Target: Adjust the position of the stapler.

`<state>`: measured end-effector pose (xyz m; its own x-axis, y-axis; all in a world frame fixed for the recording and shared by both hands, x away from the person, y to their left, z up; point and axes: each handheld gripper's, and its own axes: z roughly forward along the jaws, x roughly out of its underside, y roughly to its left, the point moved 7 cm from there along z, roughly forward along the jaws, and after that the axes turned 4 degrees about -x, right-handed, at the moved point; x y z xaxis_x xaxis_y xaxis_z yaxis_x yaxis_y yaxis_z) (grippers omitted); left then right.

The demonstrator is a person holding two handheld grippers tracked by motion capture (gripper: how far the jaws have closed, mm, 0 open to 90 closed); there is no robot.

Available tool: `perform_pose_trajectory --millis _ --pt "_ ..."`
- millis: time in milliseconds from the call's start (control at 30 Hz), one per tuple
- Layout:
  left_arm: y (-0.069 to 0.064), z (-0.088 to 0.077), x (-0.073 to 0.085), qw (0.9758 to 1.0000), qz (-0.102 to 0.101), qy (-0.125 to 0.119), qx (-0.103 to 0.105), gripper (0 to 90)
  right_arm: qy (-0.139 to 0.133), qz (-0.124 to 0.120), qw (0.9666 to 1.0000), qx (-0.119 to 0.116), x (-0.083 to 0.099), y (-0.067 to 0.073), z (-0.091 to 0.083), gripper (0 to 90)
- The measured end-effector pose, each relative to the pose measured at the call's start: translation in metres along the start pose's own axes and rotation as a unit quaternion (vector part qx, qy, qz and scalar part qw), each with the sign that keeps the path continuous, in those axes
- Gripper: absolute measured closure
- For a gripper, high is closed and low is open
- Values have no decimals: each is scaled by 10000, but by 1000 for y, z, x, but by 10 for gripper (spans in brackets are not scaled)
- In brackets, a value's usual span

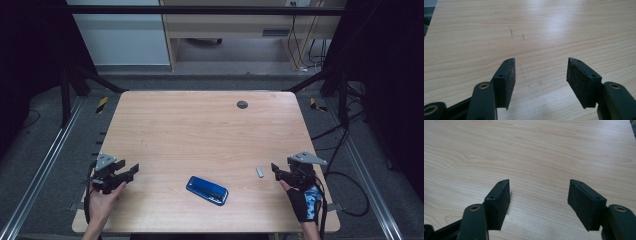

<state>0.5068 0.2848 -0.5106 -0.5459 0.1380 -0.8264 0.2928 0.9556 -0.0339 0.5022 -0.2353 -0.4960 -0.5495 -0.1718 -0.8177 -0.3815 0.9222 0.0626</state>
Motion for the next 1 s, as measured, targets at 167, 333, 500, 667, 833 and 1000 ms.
perform_pose_trajectory --millis 167,333,500,667,833,1000 --pt "-2 0 1 10000 69 -8 23 400 22 35 9999 -149 -2 3 -2 344" --pt "-2 0 1 9999 166 6 21 405 106 -29 9994 -318 -5 12 -2 340" --pt "-3 1 3 9997 222 72 38 420 193 -176 9985 -482 -14 27 -2 363" --pt "-2 3 2 9997 194 109 32 419 319 -364 9968 -630 -20 42 2 383" --pt "0 5 4 9997 187 173 3 412 317 -375 9957 -786 -26 54 2 367" --pt "2 4 3 9997 142 185 -17 406 400 -442 9938 -939 -27 61 1 369"
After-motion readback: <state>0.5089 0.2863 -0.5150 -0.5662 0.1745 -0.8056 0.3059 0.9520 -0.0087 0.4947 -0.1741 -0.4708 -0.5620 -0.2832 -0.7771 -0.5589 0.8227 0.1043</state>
